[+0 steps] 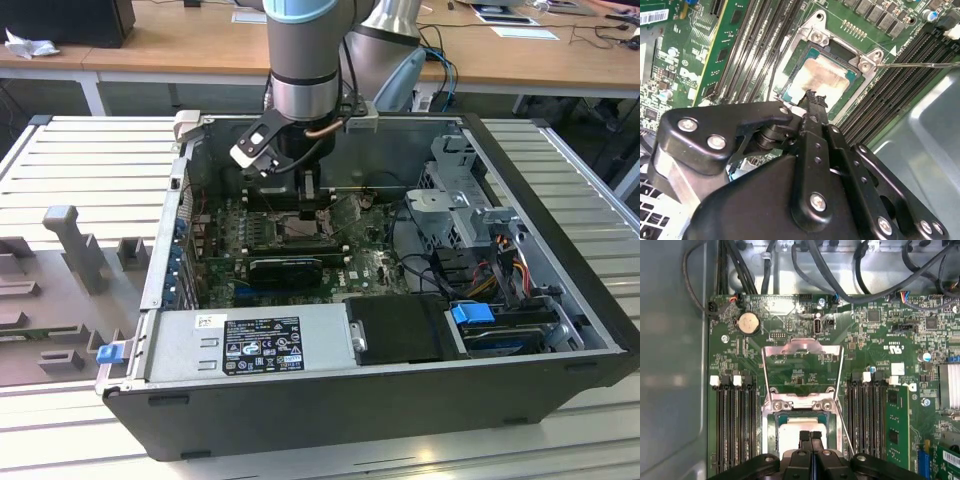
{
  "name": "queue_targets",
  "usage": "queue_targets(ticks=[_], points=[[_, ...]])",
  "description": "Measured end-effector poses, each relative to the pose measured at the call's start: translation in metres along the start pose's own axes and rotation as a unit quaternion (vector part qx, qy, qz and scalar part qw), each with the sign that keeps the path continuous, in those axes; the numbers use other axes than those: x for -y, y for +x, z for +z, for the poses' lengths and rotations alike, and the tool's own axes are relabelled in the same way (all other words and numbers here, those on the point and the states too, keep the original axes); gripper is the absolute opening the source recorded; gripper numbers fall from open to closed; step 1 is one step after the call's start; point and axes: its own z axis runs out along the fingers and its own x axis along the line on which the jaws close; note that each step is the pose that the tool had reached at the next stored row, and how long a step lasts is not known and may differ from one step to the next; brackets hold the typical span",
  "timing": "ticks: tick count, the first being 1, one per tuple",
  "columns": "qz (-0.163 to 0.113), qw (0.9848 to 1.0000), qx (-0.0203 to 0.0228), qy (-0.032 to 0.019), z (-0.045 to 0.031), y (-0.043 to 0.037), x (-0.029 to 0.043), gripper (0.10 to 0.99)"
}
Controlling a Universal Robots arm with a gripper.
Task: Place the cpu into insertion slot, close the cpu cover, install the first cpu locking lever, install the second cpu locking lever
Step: 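Close the cpu cover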
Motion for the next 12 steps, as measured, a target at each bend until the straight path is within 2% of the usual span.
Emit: queue_targets(ticks=[4, 12], points=[[0.0, 1.0, 0.0, 0.0002, -0.0021, 0.0002, -0.0004, 0.106], [0.0, 1.0, 0.0001, 0.0002, -0.0216, 0.0003, -0.0018, 0.106]])
